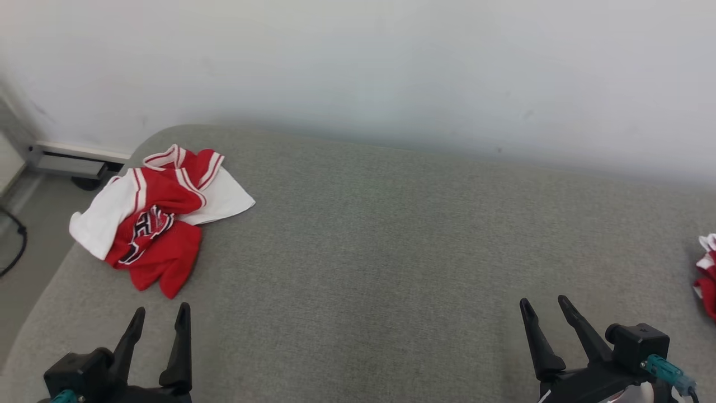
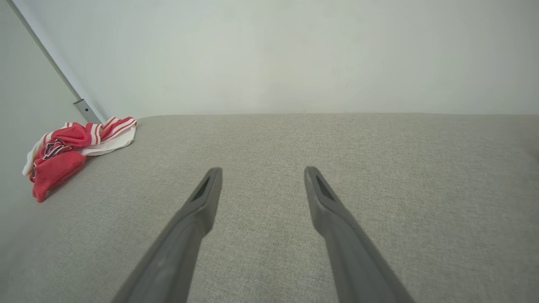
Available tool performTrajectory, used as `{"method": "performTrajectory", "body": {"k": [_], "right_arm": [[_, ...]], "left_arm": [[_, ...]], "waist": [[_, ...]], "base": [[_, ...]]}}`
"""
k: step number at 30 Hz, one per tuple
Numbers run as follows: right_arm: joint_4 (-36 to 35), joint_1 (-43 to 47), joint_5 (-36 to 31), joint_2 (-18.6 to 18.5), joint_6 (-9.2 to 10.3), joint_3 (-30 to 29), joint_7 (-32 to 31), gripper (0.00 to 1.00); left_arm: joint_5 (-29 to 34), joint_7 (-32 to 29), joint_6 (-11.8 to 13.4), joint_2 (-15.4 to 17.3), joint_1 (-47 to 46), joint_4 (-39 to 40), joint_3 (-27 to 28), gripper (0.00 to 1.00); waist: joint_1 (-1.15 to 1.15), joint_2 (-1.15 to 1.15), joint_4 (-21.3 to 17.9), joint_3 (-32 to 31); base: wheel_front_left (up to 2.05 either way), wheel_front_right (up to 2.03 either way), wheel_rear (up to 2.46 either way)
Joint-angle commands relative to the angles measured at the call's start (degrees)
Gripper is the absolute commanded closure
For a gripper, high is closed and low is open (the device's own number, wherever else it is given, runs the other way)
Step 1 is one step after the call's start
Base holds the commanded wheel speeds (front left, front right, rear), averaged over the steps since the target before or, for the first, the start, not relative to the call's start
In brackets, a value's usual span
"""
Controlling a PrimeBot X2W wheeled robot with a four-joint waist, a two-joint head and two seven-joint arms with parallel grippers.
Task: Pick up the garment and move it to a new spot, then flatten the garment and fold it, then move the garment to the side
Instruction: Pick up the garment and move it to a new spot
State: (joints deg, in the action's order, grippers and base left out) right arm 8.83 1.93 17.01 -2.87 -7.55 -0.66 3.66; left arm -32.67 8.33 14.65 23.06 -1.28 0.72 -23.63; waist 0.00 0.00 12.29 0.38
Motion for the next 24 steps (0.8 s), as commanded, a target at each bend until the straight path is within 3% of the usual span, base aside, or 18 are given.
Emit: {"method": "performTrajectory", "body": {"k": [1, 16, 24], "right_arm": [[-0.26, 0.36, -0.38, -0.06, 0.13, -0.14, 0.08, 0.00], [0.07, 0.08, 0.32, -0.06, 0.13, 2.24, 0.27, 0.00], [0.99, -1.77, 0.13, -0.08, 0.13, 4.71, 0.00, 0.00]], "left_arm": [[0.45, -0.08, 0.24, 0.37, 0.64, 0.20, 0.05, 0.00], [0.16, -1.41, 1.37, 1.73, 1.65, 1.79, 0.16, 0.00], [-0.46, -0.90, 2.46, 2.38, 3.43, 3.33, 1.21, 0.00]], "waist": [[0.00, 0.00, 3.13, 0.05], [0.00, 0.00, 16.15, -0.04], [0.00, 0.00, 17.44, 0.49]], "base": [[0.00, 0.00, 0.00], [0.00, 0.00, 0.00], [0.00, 0.00, 0.00]]}}
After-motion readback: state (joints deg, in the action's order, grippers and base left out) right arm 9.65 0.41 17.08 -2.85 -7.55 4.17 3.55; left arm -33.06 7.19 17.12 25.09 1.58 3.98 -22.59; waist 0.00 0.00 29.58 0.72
